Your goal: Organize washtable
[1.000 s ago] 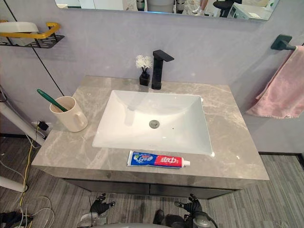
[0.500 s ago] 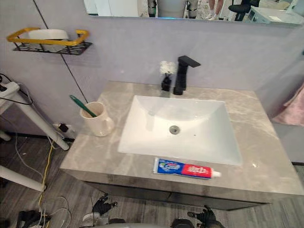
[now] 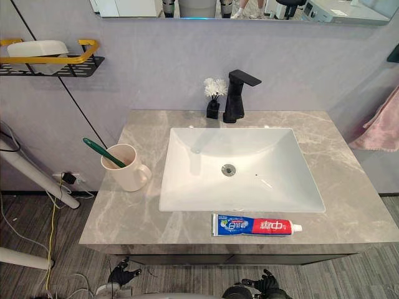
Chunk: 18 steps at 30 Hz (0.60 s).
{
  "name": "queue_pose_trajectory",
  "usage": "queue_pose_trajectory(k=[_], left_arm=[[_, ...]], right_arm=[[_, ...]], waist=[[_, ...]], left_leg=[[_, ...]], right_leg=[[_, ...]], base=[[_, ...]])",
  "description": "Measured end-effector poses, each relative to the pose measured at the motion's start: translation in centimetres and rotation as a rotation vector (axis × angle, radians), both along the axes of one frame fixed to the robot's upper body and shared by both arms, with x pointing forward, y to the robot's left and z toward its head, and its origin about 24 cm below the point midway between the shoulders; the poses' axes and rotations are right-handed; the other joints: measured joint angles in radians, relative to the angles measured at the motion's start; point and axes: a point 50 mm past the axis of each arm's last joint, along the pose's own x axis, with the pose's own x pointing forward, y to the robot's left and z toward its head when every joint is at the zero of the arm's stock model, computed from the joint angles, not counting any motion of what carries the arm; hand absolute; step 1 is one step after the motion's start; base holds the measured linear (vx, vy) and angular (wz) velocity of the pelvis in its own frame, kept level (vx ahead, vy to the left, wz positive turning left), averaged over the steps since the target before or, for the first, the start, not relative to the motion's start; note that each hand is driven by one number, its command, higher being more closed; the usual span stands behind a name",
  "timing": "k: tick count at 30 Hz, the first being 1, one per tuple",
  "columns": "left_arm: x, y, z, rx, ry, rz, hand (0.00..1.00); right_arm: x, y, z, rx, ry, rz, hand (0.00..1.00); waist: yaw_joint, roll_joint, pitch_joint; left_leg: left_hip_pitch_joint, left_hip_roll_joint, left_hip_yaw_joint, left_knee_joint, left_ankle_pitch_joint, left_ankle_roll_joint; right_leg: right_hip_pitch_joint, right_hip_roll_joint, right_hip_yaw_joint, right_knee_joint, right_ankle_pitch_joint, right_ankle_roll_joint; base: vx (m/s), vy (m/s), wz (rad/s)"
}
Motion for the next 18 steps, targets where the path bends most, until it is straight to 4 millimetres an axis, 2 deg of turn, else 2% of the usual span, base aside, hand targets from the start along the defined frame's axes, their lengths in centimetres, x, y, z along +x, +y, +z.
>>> queue_pose_trajectory(k=[4,5,11,18], left_arm=[[-0.6,0.3,-0.1,0.000,0.011,0.028,0.00],[-2.6,0.5,-0.5,0.001,0.061,0.044,0.00],[-2.5,0.4,-0.5,-0.001,0.060,0.043,0.00],[-1.5,0.1,-0.4,-0.004,0.046,0.007,0.00]], right_arm=[[-0.1,0.0,0.0,0.002,0.006,-0.011,0.00],[-0.5,0.3,-0.2,0.017,0.012,-0.038,0.00],[-0.5,0.3,-0.2,0.018,0.011,-0.043,0.00],[-0.3,-0.2,-0.1,0.078,-0.043,-0.232,0.00]], waist=[[0.002,-0.005,-0.001],[0.002,-0.006,0.019],[0.002,-0.005,0.021],[0.002,0.003,0.030]], left_leg=[[0.024,-0.002,-0.002,-0.003,0.000,0.000],[0.055,-0.010,-0.049,-0.060,0.001,0.005],[0.049,-0.011,-0.054,-0.060,0.001,0.005],[0.006,0.000,0.002,-0.074,0.013,0.010]], right_leg=[[0.062,0.015,0.000,-0.076,0.037,0.000],[0.089,0.042,0.001,-0.156,0.089,-0.007],[0.085,0.040,-0.007,-0.156,0.089,-0.007],[0.031,0.021,-0.044,-0.153,0.092,-0.001]], base=[[-0.05,-0.012,-0.01],[0.00,0.000,0.00],[0.00,0.000,0.03],[0.02,0.007,-0.03]])
